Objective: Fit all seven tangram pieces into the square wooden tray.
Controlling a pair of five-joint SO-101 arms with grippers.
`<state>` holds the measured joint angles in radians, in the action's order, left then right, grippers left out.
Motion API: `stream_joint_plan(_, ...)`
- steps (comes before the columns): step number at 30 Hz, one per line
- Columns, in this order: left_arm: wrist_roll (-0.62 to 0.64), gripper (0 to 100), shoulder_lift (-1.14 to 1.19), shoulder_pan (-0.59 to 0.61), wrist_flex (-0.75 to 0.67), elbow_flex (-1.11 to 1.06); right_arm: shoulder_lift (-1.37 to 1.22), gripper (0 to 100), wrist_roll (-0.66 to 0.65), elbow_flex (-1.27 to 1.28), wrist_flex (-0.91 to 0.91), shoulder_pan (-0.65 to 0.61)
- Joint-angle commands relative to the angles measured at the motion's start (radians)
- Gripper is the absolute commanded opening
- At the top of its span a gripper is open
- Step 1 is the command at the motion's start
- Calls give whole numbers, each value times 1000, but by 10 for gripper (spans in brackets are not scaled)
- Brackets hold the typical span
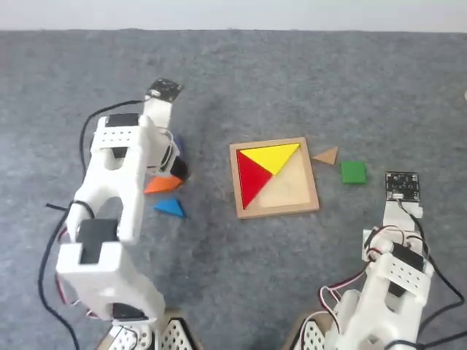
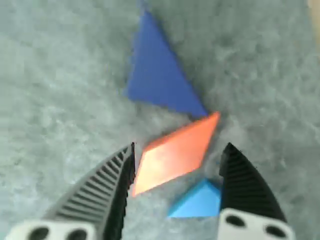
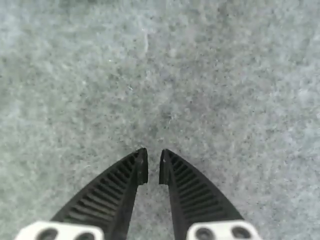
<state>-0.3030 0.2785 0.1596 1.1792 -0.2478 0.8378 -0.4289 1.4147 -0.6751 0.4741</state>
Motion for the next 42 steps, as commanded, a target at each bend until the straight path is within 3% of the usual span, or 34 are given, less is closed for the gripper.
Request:
stream_joint_plan(1,-8,267,43,26,-15,42,22,55,-2,2,22,8)
stream_joint_plan(13,-68,238,115,3,17,42,22,55,-2,2,22,8)
stream_joint_plan(19,-43,239,-2,6,41,82,22,55,-2,2,24,8)
stream_joint_plan(24,-133,239,-206,-12,75,-36,22,55,-2,2,25,8)
stream_joint_plan(29,-173,239,-273,-37,-18,-226,22,55,-2,2,25,8)
stream_joint_plan(36,-178,239,-84,-38,-181,-217,22,55,-2,2,25,8)
stream_joint_plan(42,-178,239,126,-2,-21,62,22,55,-2,2,25,8)
